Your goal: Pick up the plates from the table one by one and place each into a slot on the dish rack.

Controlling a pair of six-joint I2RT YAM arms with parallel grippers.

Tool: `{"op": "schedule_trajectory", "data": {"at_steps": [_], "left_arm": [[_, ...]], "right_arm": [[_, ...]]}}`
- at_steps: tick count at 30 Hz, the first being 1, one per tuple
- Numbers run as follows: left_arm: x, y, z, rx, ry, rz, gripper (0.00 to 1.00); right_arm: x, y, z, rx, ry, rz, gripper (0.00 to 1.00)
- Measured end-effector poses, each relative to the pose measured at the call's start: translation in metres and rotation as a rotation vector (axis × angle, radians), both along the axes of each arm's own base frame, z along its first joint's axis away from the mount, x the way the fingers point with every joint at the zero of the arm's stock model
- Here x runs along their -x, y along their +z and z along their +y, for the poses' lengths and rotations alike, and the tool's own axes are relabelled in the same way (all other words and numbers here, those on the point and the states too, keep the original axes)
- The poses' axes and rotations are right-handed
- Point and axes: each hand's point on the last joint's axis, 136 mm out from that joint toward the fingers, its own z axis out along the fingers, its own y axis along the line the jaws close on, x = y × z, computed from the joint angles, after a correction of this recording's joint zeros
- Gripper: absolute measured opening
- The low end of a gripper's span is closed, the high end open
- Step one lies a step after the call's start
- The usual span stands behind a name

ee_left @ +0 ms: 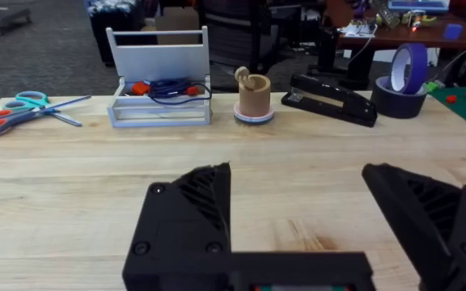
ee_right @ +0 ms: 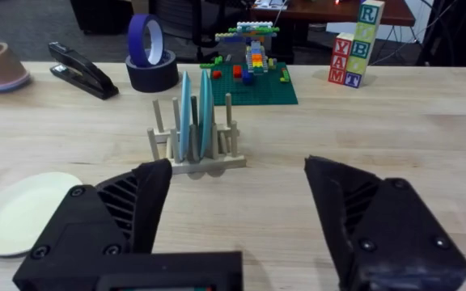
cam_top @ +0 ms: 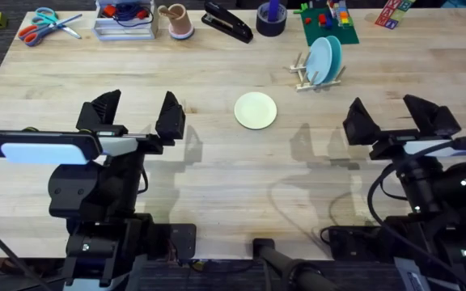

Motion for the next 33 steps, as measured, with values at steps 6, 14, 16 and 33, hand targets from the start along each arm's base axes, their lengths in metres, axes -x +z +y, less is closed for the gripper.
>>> {"op": "schedule_trajectory", "data": {"at_steps": [6, 14, 16, 33], "left_arm": [[0.0, 0.0, 0.0, 0.0, 0.0, 0.0, 0.994], [0.0, 0.0, 0.0, 0.001, -0.001, 0.0, 0.993], [0.0, 0.0, 0.0, 0.005, -0.003, 0.0, 0.993], [0.038, 0.091, -0.003, 0.055, -0.017, 0.079, 0.991]], "right_arm": [[0.0, 0.0, 0.001, 0.0, 0.005, 0.0, 0.992], [0.0, 0.002, 0.002, -0.001, 0.011, -0.007, 0.995], [0.0, 0.004, 0.002, -0.004, 0.014, -0.015, 0.995], [0.023, 0.096, 0.003, -0.021, 0.018, -0.033, 0.995]]}}
